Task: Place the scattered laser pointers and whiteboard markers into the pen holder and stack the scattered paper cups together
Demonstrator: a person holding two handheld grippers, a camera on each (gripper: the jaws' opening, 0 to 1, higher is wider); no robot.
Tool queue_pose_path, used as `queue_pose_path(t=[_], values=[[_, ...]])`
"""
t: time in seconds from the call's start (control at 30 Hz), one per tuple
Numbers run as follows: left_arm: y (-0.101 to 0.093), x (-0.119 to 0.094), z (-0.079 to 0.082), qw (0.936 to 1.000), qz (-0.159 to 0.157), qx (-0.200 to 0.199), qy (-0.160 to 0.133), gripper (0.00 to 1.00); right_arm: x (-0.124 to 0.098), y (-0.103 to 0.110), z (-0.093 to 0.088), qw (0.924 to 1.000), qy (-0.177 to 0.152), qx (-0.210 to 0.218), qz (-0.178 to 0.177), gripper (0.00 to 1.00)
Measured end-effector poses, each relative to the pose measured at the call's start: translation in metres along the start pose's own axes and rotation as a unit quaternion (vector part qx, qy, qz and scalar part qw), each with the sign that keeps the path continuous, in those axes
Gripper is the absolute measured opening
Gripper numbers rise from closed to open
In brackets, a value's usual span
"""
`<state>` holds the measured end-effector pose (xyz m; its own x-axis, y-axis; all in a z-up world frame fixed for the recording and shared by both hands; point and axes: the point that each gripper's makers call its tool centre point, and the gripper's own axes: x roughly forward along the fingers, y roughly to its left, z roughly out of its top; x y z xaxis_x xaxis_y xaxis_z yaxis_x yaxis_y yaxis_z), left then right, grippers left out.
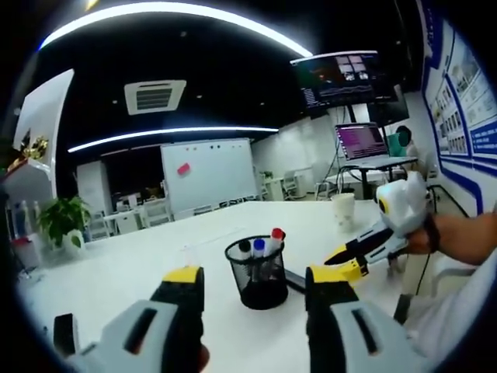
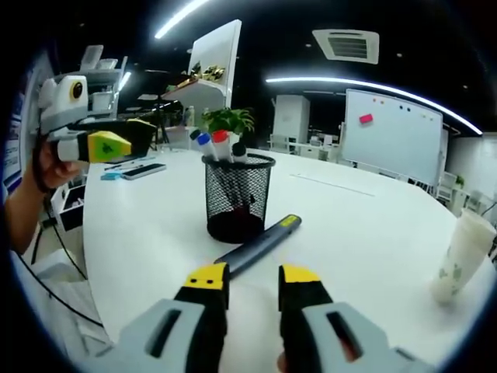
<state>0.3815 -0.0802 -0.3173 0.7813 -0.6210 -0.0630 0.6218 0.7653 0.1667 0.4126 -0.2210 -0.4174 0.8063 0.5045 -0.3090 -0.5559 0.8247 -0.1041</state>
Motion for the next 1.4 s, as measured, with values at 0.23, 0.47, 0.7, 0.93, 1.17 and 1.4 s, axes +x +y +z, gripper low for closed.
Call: queue_pose_path(t=[0.23, 0.47, 0.7, 0.93, 1.17, 1.4], values=[[-0.002, -0.006, -0.004, 1.0, 0.003, -0.004, 0.002, 0.53, 0.001, -0.002, 0.0, 1.0, 0.0, 0.002, -0.002, 0.26], [-0.006, -0.01, -0.008, 1.0, 0.0, -0.005, 0.005, 0.53, 0.0, 0.0, 0.001, 1.0, -0.005, 0.006, -0.002, 0.26], [-0.006, -0.013, -0.01, 0.9999, 0.001, -0.006, 0.009, 0.53, 0.002, 0.001, -0.001, 0.9999, -0.009, 0.008, 0.001, 0.29], [-0.006, -0.015, -0.016, 0.9998, 0.002, -0.011, 0.014, 0.53, 0.006, 0.003, -0.005, 1.0, -0.002, 0.008, 0.001, 0.32], [-0.008, -0.015, -0.018, 0.9998, -0.001, -0.01, 0.016, 0.53, 0.005, 0.003, -0.004, 0.9999, -0.004, 0.011, -0.001, 0.32], [-0.008, -0.016, -0.021, 0.9998, 0.0, -0.011, 0.019, 0.53, 0.006, 0.007, -0.002, 0.9999, -0.005, 0.011, 0.002, 0.32]])
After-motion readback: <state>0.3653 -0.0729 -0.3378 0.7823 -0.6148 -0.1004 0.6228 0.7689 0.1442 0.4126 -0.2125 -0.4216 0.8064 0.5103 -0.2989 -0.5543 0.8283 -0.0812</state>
